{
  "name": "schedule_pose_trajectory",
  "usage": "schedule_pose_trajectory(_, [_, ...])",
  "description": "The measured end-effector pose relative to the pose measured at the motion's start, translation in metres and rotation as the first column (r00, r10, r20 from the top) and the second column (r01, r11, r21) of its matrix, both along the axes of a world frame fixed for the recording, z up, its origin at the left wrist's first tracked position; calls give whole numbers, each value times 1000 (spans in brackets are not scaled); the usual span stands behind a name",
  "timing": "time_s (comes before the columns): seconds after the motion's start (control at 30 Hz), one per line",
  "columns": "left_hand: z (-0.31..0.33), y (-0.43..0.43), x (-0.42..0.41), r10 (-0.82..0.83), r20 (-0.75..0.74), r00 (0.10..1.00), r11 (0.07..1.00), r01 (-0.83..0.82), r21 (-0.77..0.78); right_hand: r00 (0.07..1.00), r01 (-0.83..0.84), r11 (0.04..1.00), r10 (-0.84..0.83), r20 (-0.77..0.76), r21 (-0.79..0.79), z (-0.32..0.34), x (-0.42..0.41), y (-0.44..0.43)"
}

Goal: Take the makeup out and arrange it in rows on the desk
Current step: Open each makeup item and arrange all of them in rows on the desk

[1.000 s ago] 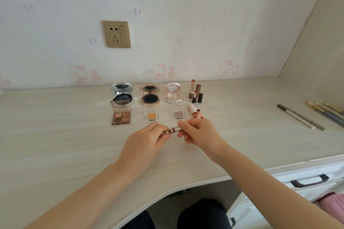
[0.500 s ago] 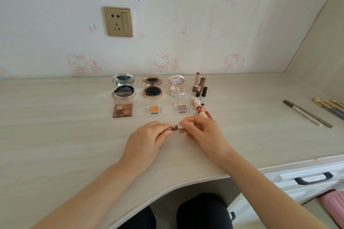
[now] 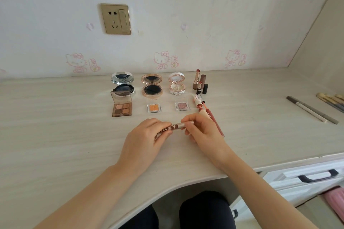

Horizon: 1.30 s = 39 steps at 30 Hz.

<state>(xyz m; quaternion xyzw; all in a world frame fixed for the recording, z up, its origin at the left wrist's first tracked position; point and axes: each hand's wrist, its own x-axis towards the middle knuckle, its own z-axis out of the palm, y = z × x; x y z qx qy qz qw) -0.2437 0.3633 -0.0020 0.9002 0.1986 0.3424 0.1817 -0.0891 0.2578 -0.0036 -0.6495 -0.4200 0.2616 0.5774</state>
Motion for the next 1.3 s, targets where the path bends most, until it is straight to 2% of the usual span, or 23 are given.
schedule_pose_trajectory(0.1, [0, 0, 1, -17, 12, 1000, 1000, 17, -25, 1000, -24, 999, 24, 1, 47, 0, 3, -4])
schedule_pose_trajectory(0.23, [-1, 1, 1, -33, 42, 999, 999, 34, -25, 999, 30, 999, -30, -23, 36, 1, -1, -2])
schedule_pose_trajectory(0.37, [-1, 1, 1, -30, 40, 999, 999, 31, -27, 994, 27, 999, -29, 102, 23, 0, -2, 1])
schedule_pose_trajectory(0.47, [-2, 3, 2, -35, 63, 997, 995, 41, -92, 991, -2, 999, -6, 135, 53, 0, -1, -3])
schedule_pose_trajectory(0.53, [-2, 5, 2, -34, 83, 996, 993, 43, -110, 995, 4, 998, -11, 100, 65, -1, -1, -3])
schedule_pose_trajectory(0.67, [-1, 4, 2, -41, 91, 995, 993, 51, -108, 991, 117, 992, -113, -74, 48, 2, -3, 1])
schedule_pose_trajectory(0.83, [-2, 5, 2, -29, 93, 995, 993, 39, -111, 999, 42, 997, -43, 18, 58, -2, -1, -1])
schedule_pose_trajectory(0.9, [-1, 5, 2, -34, 85, 996, 994, 42, -102, 1000, 13, 996, -12, -9, 90, -1, 1, -2])
schedule_pose_trajectory(1.03, [-1, 4, 1, -55, 98, 994, 991, 66, -114, 987, 45, 993, -28, -157, 108, 1, -3, 1])
schedule_pose_trajectory(1.17, [-1, 4, 1, -52, 92, 994, 992, 61, -107, 1000, 16, 998, -14, -26, 57, 0, -3, 0])
schedule_pose_trajectory(1.3, [-1, 5, 1, -38, 111, 993, 991, 52, -126, 991, -41, 993, 54, -125, 108, -1, 0, -4])
